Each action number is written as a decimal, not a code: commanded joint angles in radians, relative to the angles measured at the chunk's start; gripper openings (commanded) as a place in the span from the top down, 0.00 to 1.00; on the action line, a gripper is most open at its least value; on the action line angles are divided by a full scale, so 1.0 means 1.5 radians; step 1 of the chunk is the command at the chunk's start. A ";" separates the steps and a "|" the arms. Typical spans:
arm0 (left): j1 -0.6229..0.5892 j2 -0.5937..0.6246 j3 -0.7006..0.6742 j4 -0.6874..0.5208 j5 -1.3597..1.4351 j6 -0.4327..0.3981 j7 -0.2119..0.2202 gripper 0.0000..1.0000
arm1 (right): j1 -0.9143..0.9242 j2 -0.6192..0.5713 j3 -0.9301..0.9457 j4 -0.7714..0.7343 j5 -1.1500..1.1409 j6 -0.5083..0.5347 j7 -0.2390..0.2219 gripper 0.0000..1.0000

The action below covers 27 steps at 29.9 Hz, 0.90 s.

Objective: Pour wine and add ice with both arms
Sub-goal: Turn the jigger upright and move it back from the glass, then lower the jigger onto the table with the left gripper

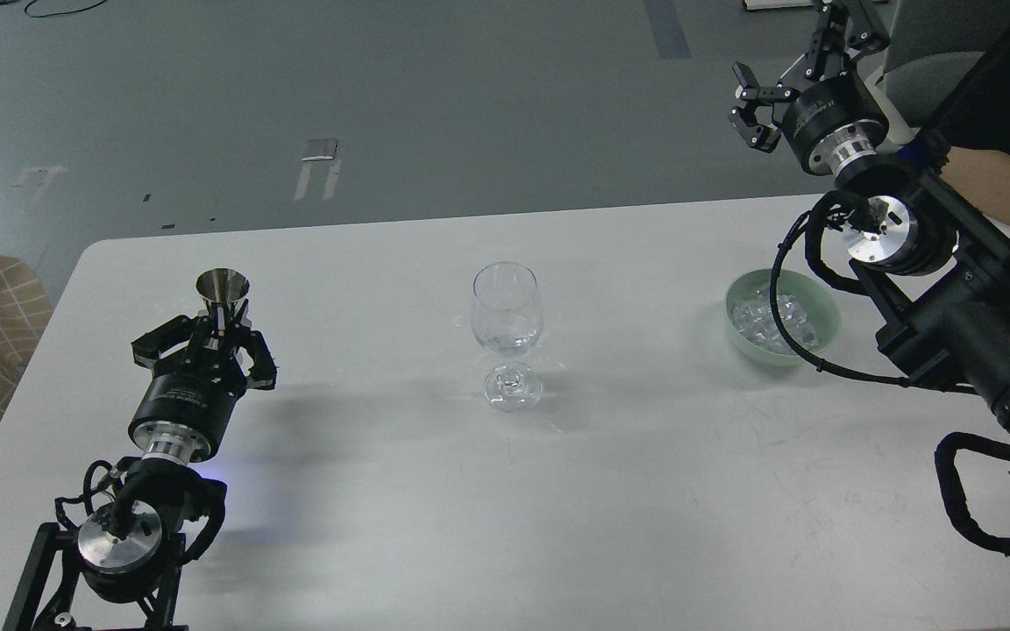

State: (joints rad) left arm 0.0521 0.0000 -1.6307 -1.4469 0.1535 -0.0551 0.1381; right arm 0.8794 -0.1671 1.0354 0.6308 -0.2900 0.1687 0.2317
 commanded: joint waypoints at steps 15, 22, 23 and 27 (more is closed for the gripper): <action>-0.030 0.000 0.002 0.054 0.001 0.000 -0.013 0.65 | 0.000 0.001 0.000 -0.001 -0.002 0.000 0.001 0.00; -0.029 0.000 0.002 0.055 0.004 0.001 -0.013 0.63 | -0.001 0.002 0.000 -0.002 -0.002 0.000 0.000 0.00; -0.029 0.000 0.001 0.055 0.004 0.000 -0.013 0.63 | -0.001 0.002 0.000 -0.002 -0.002 0.000 0.001 0.00; -0.029 0.000 0.002 0.066 0.007 0.000 -0.013 0.61 | -0.002 0.003 -0.001 -0.002 -0.002 0.000 0.001 0.00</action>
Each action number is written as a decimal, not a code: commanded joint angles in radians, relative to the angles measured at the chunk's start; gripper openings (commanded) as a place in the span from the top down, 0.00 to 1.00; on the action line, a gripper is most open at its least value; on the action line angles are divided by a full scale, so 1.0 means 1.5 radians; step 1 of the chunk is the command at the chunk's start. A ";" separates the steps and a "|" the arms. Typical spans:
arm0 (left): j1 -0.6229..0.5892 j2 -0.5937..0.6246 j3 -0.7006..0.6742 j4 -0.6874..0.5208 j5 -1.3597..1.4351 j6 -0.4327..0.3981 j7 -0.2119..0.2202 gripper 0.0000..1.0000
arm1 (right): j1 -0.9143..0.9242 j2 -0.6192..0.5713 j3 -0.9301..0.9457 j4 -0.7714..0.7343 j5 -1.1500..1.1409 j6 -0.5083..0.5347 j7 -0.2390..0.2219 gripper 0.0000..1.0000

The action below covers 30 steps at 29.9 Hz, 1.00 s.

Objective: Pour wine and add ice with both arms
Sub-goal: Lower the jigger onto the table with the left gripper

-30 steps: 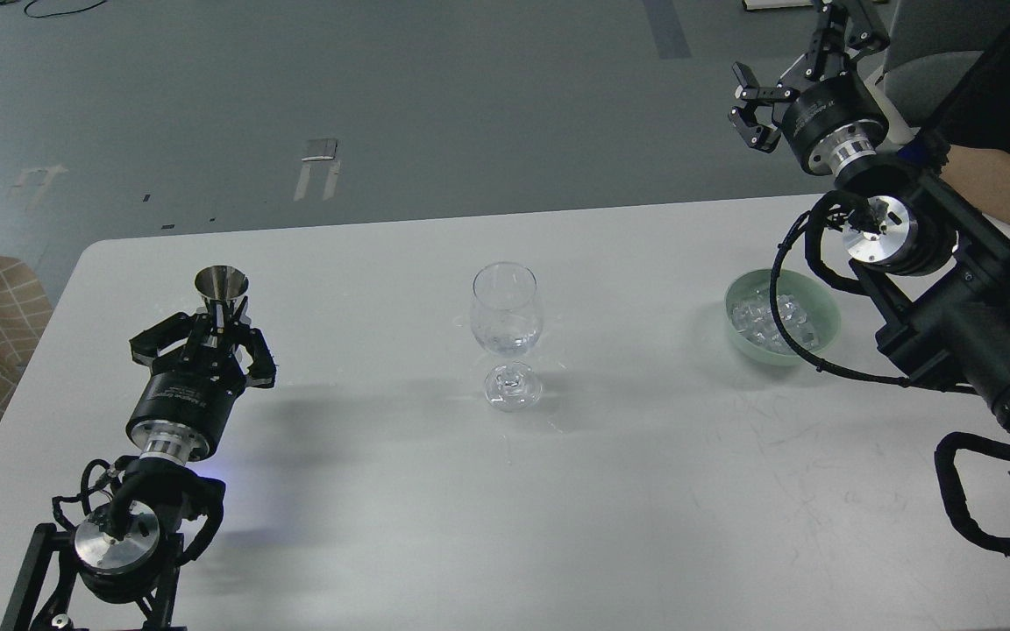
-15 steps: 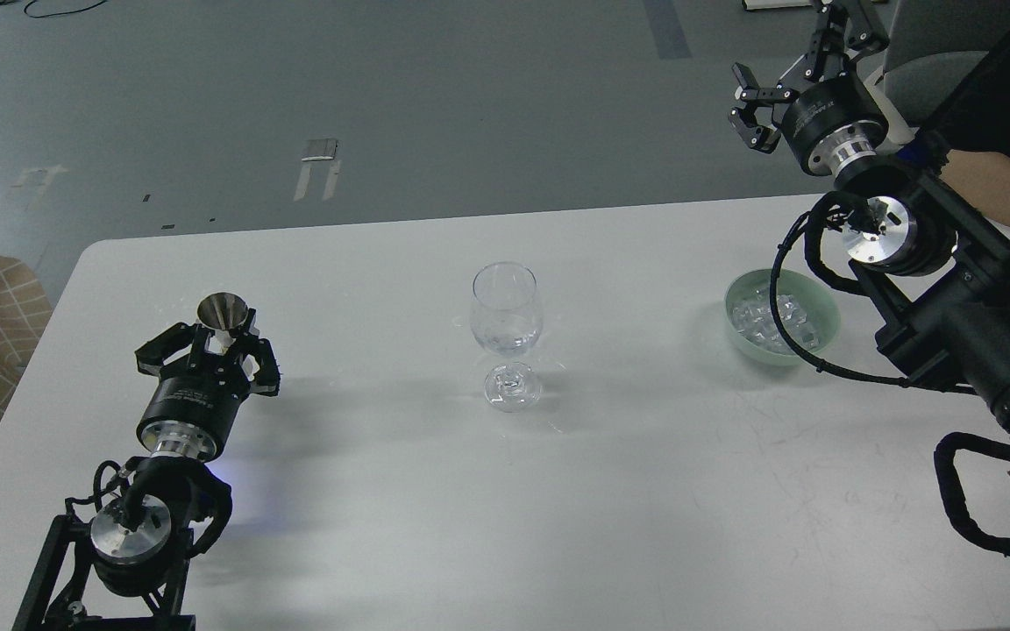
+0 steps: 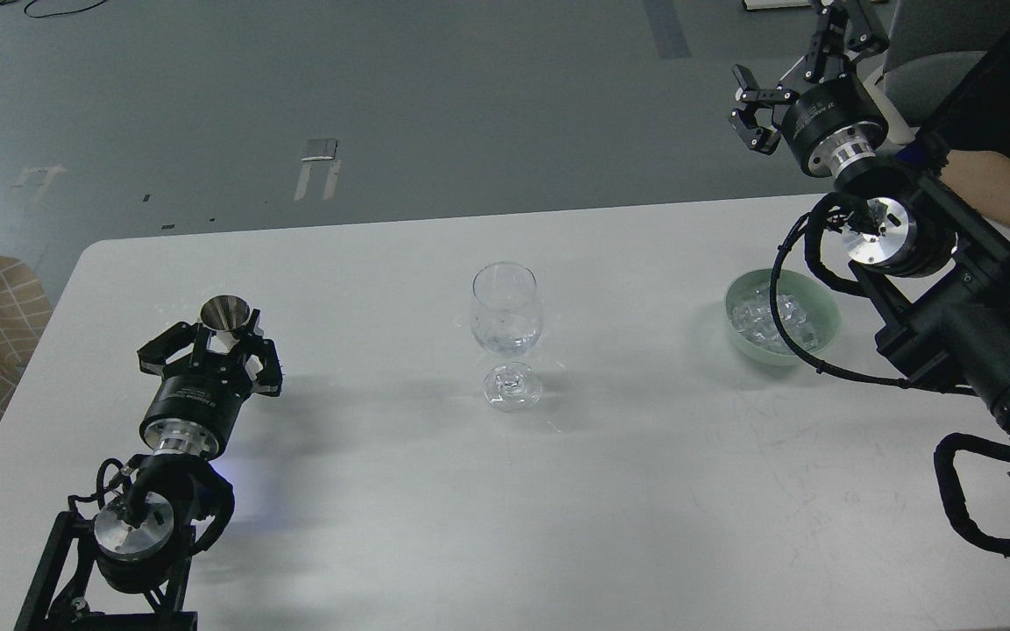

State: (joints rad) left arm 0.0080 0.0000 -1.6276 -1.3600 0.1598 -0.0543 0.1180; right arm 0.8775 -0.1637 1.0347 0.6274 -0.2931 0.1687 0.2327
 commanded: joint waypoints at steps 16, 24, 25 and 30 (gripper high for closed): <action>0.002 0.000 0.003 0.012 0.007 -0.001 0.000 0.58 | -0.010 0.000 -0.001 0.001 -0.002 0.000 0.000 0.00; 0.003 0.000 0.005 0.020 0.007 -0.001 0.000 0.56 | -0.010 0.001 -0.001 0.001 -0.003 0.000 0.000 0.00; 0.003 0.000 0.005 0.020 0.007 -0.001 0.000 0.56 | -0.010 0.000 -0.001 0.001 -0.003 0.000 0.000 0.00; 0.003 0.000 0.006 0.022 0.007 -0.001 0.000 0.56 | -0.010 0.000 -0.001 0.001 -0.003 0.000 0.000 0.00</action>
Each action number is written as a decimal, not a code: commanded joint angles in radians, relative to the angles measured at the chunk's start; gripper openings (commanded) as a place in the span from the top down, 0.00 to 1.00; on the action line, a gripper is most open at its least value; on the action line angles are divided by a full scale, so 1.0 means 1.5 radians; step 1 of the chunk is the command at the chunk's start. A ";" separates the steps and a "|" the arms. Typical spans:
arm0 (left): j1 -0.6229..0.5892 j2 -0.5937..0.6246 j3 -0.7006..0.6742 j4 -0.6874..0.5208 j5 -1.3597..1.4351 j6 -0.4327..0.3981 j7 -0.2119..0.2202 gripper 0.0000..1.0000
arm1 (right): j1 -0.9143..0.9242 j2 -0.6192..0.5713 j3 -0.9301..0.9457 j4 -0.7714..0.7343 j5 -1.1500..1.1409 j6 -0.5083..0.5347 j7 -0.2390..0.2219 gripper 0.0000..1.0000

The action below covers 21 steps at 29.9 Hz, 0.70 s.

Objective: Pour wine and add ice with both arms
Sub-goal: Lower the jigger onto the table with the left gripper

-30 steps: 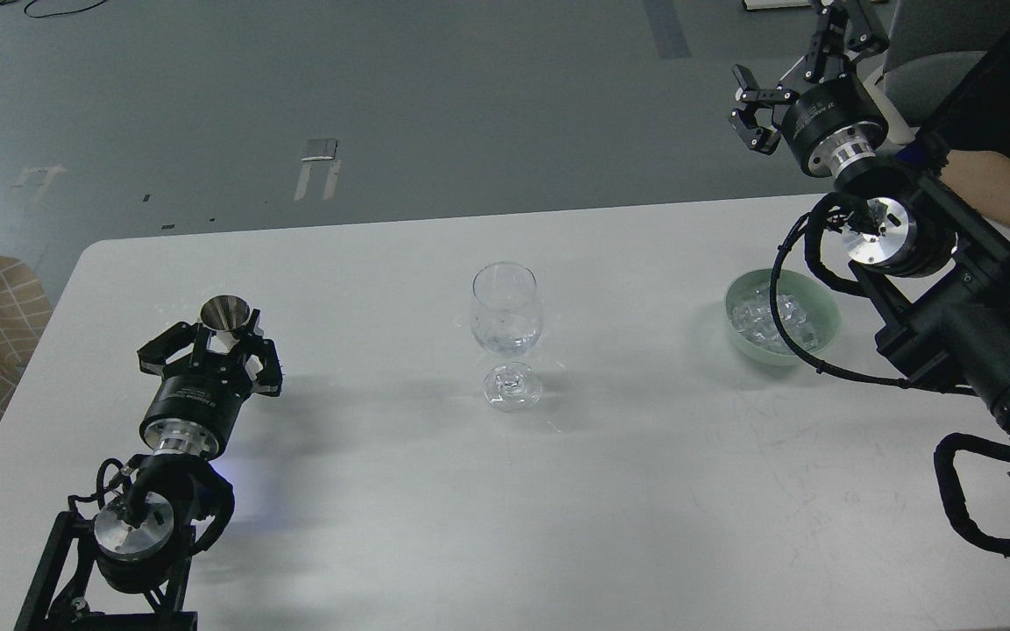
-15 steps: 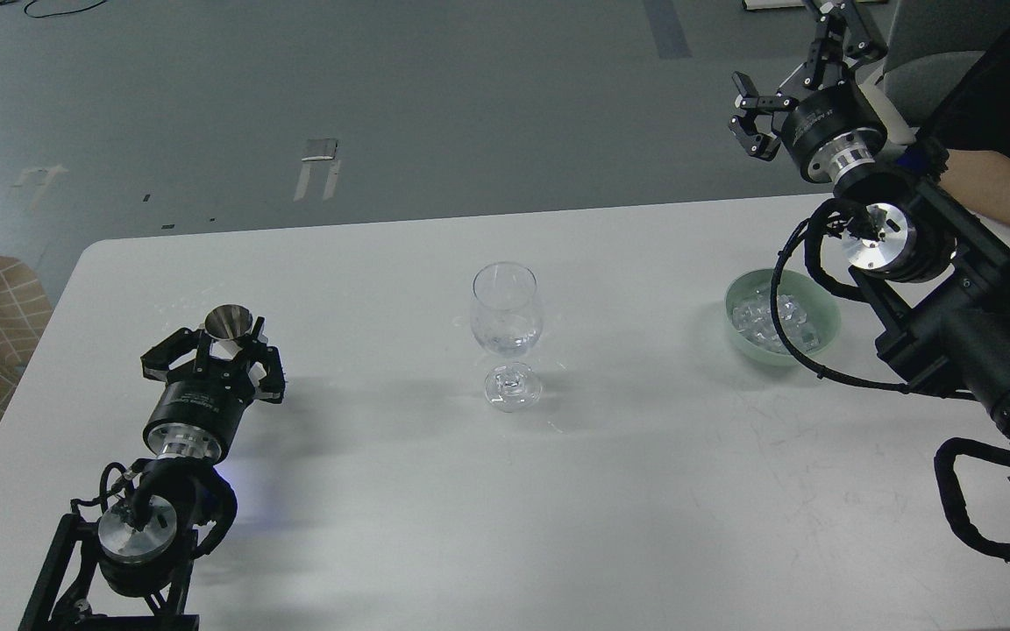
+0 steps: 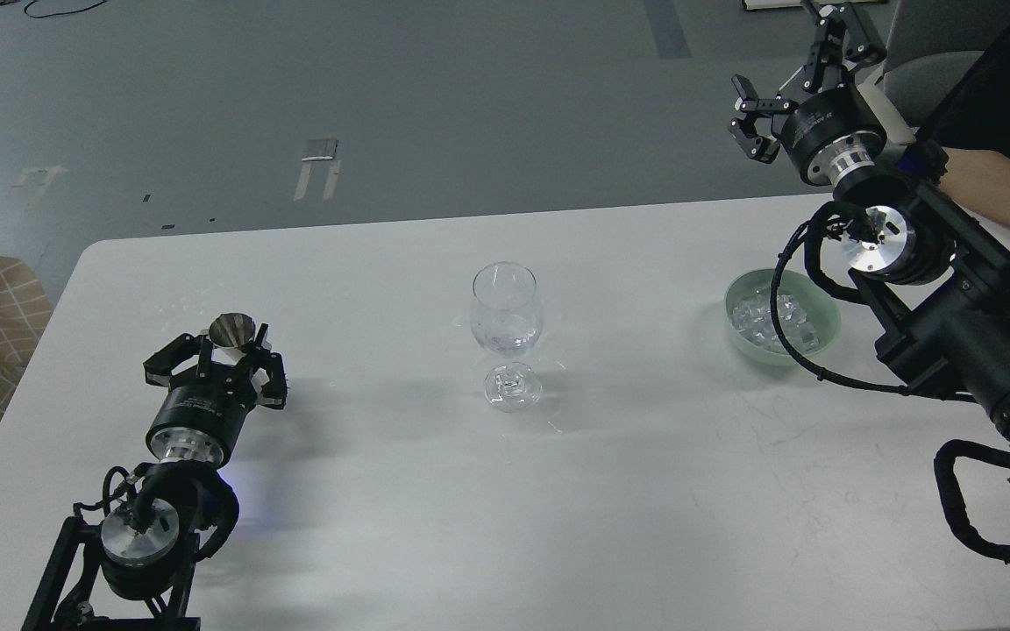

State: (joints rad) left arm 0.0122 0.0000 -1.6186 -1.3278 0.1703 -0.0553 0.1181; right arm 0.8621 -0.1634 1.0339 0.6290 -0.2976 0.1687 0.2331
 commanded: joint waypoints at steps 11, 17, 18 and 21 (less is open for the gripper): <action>0.001 0.000 0.001 0.009 0.001 -0.001 0.000 0.53 | -0.001 -0.001 0.000 0.000 -0.001 0.000 0.000 0.00; 0.001 0.000 0.001 0.009 0.001 -0.001 0.000 0.52 | -0.004 -0.001 0.000 0.000 -0.001 0.000 0.000 0.00; 0.001 0.000 0.001 0.009 0.001 -0.001 0.000 0.52 | -0.004 -0.001 0.000 0.000 -0.001 0.000 0.000 0.00; 0.000 0.000 0.001 0.009 0.001 -0.001 -0.001 0.50 | -0.004 -0.001 0.000 0.000 -0.001 0.000 0.000 0.00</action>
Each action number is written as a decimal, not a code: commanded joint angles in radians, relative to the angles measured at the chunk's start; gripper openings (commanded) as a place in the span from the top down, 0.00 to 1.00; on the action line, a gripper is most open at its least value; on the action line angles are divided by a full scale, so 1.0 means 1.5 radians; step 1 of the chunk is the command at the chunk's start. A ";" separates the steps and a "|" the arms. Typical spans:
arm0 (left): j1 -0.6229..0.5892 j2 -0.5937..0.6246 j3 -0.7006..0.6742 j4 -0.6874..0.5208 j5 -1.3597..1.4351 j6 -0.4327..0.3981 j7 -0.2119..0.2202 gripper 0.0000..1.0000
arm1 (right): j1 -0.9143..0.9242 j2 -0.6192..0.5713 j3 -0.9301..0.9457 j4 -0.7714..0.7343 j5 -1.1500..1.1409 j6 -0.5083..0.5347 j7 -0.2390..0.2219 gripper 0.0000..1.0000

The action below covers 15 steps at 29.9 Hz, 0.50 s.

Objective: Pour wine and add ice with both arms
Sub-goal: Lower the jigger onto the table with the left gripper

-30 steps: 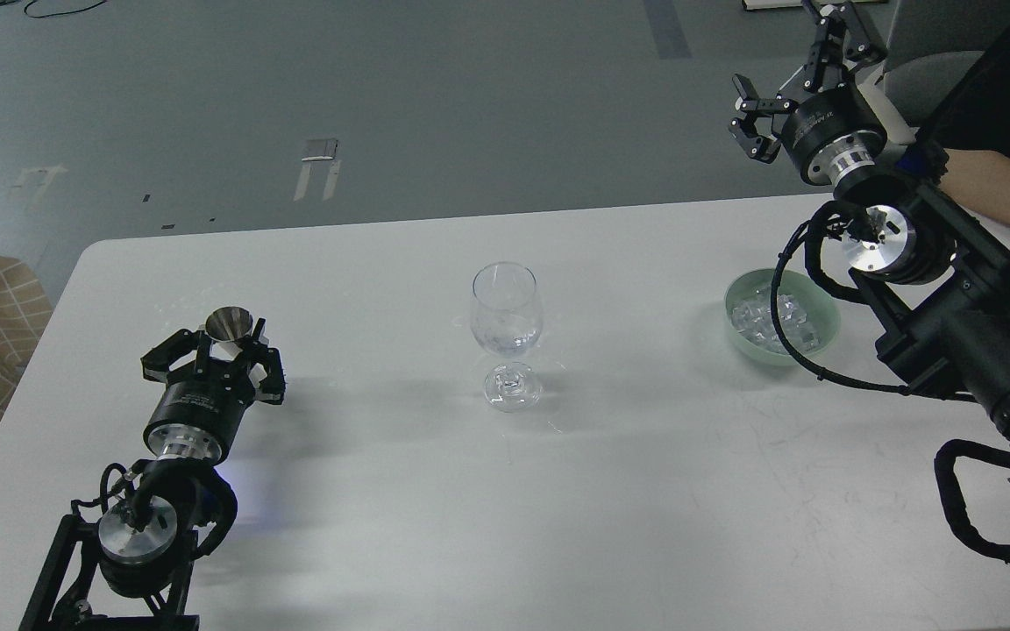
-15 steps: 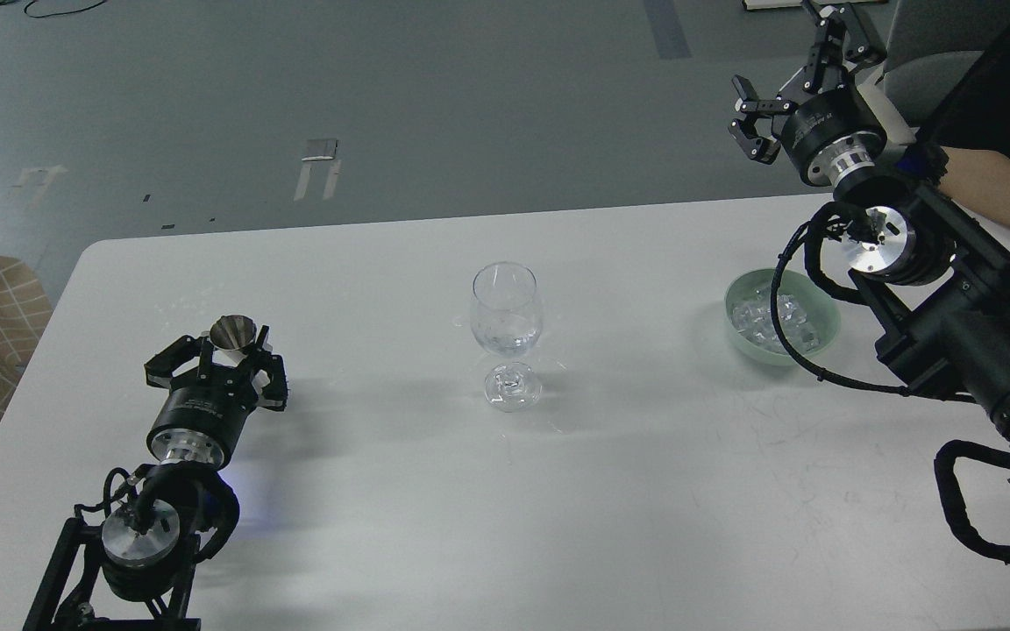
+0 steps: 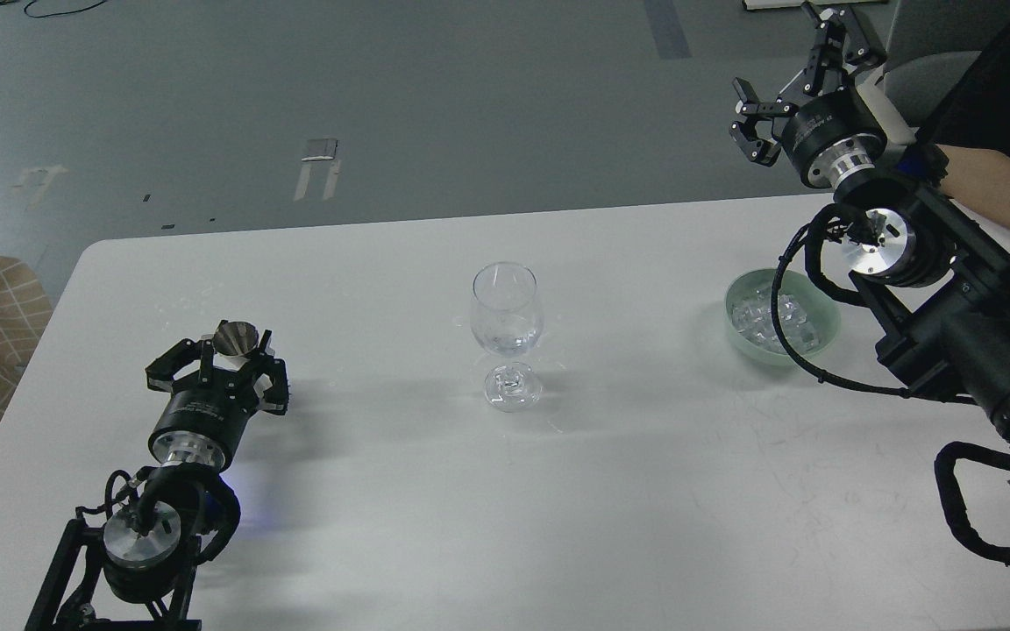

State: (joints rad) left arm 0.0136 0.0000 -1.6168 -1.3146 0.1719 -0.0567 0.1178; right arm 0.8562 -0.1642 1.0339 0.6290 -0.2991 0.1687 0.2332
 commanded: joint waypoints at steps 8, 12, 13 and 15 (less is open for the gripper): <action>-0.001 0.000 0.000 0.000 0.000 0.000 0.000 0.46 | 0.000 0.000 0.000 0.000 0.000 0.000 0.000 0.00; -0.001 0.000 0.000 0.001 0.000 0.000 0.000 0.43 | 0.000 0.000 0.000 -0.001 0.000 0.000 0.000 0.00; -0.001 0.000 0.000 0.001 0.000 0.000 0.000 0.42 | 0.000 0.000 0.000 -0.001 0.000 0.000 0.000 0.00; -0.002 0.000 0.001 0.001 0.001 0.000 0.000 0.40 | -0.001 0.000 0.001 0.000 0.000 0.000 0.000 0.00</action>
State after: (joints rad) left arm 0.0121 0.0000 -1.6168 -1.3133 0.1717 -0.0568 0.1178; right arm 0.8557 -0.1642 1.0342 0.6279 -0.2992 0.1687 0.2332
